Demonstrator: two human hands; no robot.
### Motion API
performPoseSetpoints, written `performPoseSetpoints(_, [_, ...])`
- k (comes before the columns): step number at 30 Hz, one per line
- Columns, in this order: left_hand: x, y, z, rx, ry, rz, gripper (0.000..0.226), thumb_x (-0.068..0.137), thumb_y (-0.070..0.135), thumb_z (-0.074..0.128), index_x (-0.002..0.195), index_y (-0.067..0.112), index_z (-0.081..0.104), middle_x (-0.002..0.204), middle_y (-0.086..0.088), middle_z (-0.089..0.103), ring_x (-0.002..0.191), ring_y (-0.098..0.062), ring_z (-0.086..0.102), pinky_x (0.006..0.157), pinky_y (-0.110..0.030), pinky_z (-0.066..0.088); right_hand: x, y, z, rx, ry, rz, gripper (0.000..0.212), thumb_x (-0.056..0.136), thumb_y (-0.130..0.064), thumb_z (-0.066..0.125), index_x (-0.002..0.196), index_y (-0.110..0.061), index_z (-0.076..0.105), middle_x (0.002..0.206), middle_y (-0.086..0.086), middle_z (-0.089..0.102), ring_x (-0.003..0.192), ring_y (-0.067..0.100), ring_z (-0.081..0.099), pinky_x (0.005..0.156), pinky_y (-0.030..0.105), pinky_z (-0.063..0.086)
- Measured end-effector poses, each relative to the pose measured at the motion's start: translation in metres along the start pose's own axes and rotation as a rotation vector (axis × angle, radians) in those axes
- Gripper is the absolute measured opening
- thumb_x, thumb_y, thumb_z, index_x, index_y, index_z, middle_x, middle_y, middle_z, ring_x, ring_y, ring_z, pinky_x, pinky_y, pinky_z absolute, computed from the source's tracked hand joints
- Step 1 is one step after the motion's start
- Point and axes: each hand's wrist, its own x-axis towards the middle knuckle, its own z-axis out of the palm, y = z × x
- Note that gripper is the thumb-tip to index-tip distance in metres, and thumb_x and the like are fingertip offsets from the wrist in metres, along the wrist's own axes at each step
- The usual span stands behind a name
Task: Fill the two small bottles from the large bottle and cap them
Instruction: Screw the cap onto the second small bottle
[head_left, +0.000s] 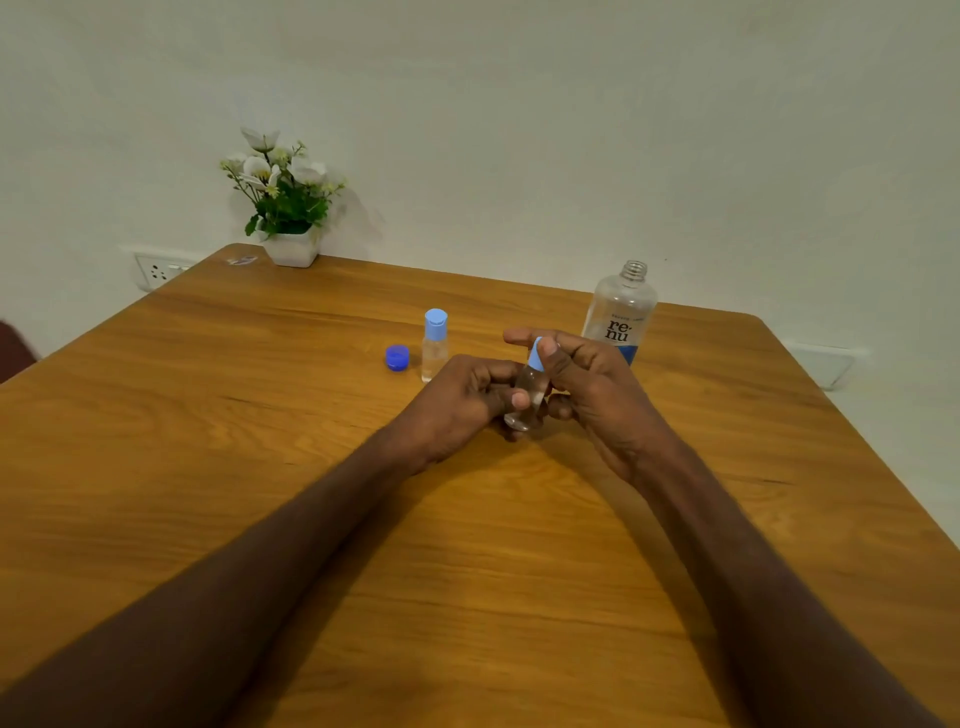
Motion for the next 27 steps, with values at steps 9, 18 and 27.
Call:
performPoseSetpoints(9, [-0.001,-0.002,0.008,0.083,0.084,-0.005,0.029,0.096,-0.004,0.061,0.092,0.019,0.079,0.079,0.007,0.079,0.075,-0.006,0.074,0.072,-0.022,0.058,0.001,0.006,0.027,-0.071,0.282,0.01,0.025,0.11,-0.024,0.05,0.096,-0.02,0.07,0.092,0.0,0.065,0.075,0.005,0.061,0.061,0.023,0.047])
performPoseSetpoints(18, [-0.002,-0.006,0.029,0.386,0.325,0.06,0.024,0.09,-0.006,0.06,0.087,0.009,0.079,0.075,-0.005,0.075,0.071,-0.025,0.069,0.063,-0.042,0.055,0.004,0.012,0.047,-0.038,0.544,0.034,0.017,0.106,-0.022,0.055,0.096,-0.021,0.07,0.1,0.001,0.069,0.088,0.015,0.063,0.067,0.023,0.052])
performPoseSetpoints(27, [-0.005,-0.006,0.022,0.327,0.404,0.023,0.018,0.095,0.009,0.068,0.106,0.015,0.081,0.094,0.007,0.08,0.088,-0.001,0.074,0.081,-0.024,0.059,0.001,0.009,0.032,-0.121,0.28,-0.055,0.031,0.105,-0.032,0.059,0.134,-0.021,0.066,0.123,0.003,0.07,0.11,0.018,0.069,0.082,0.025,0.059])
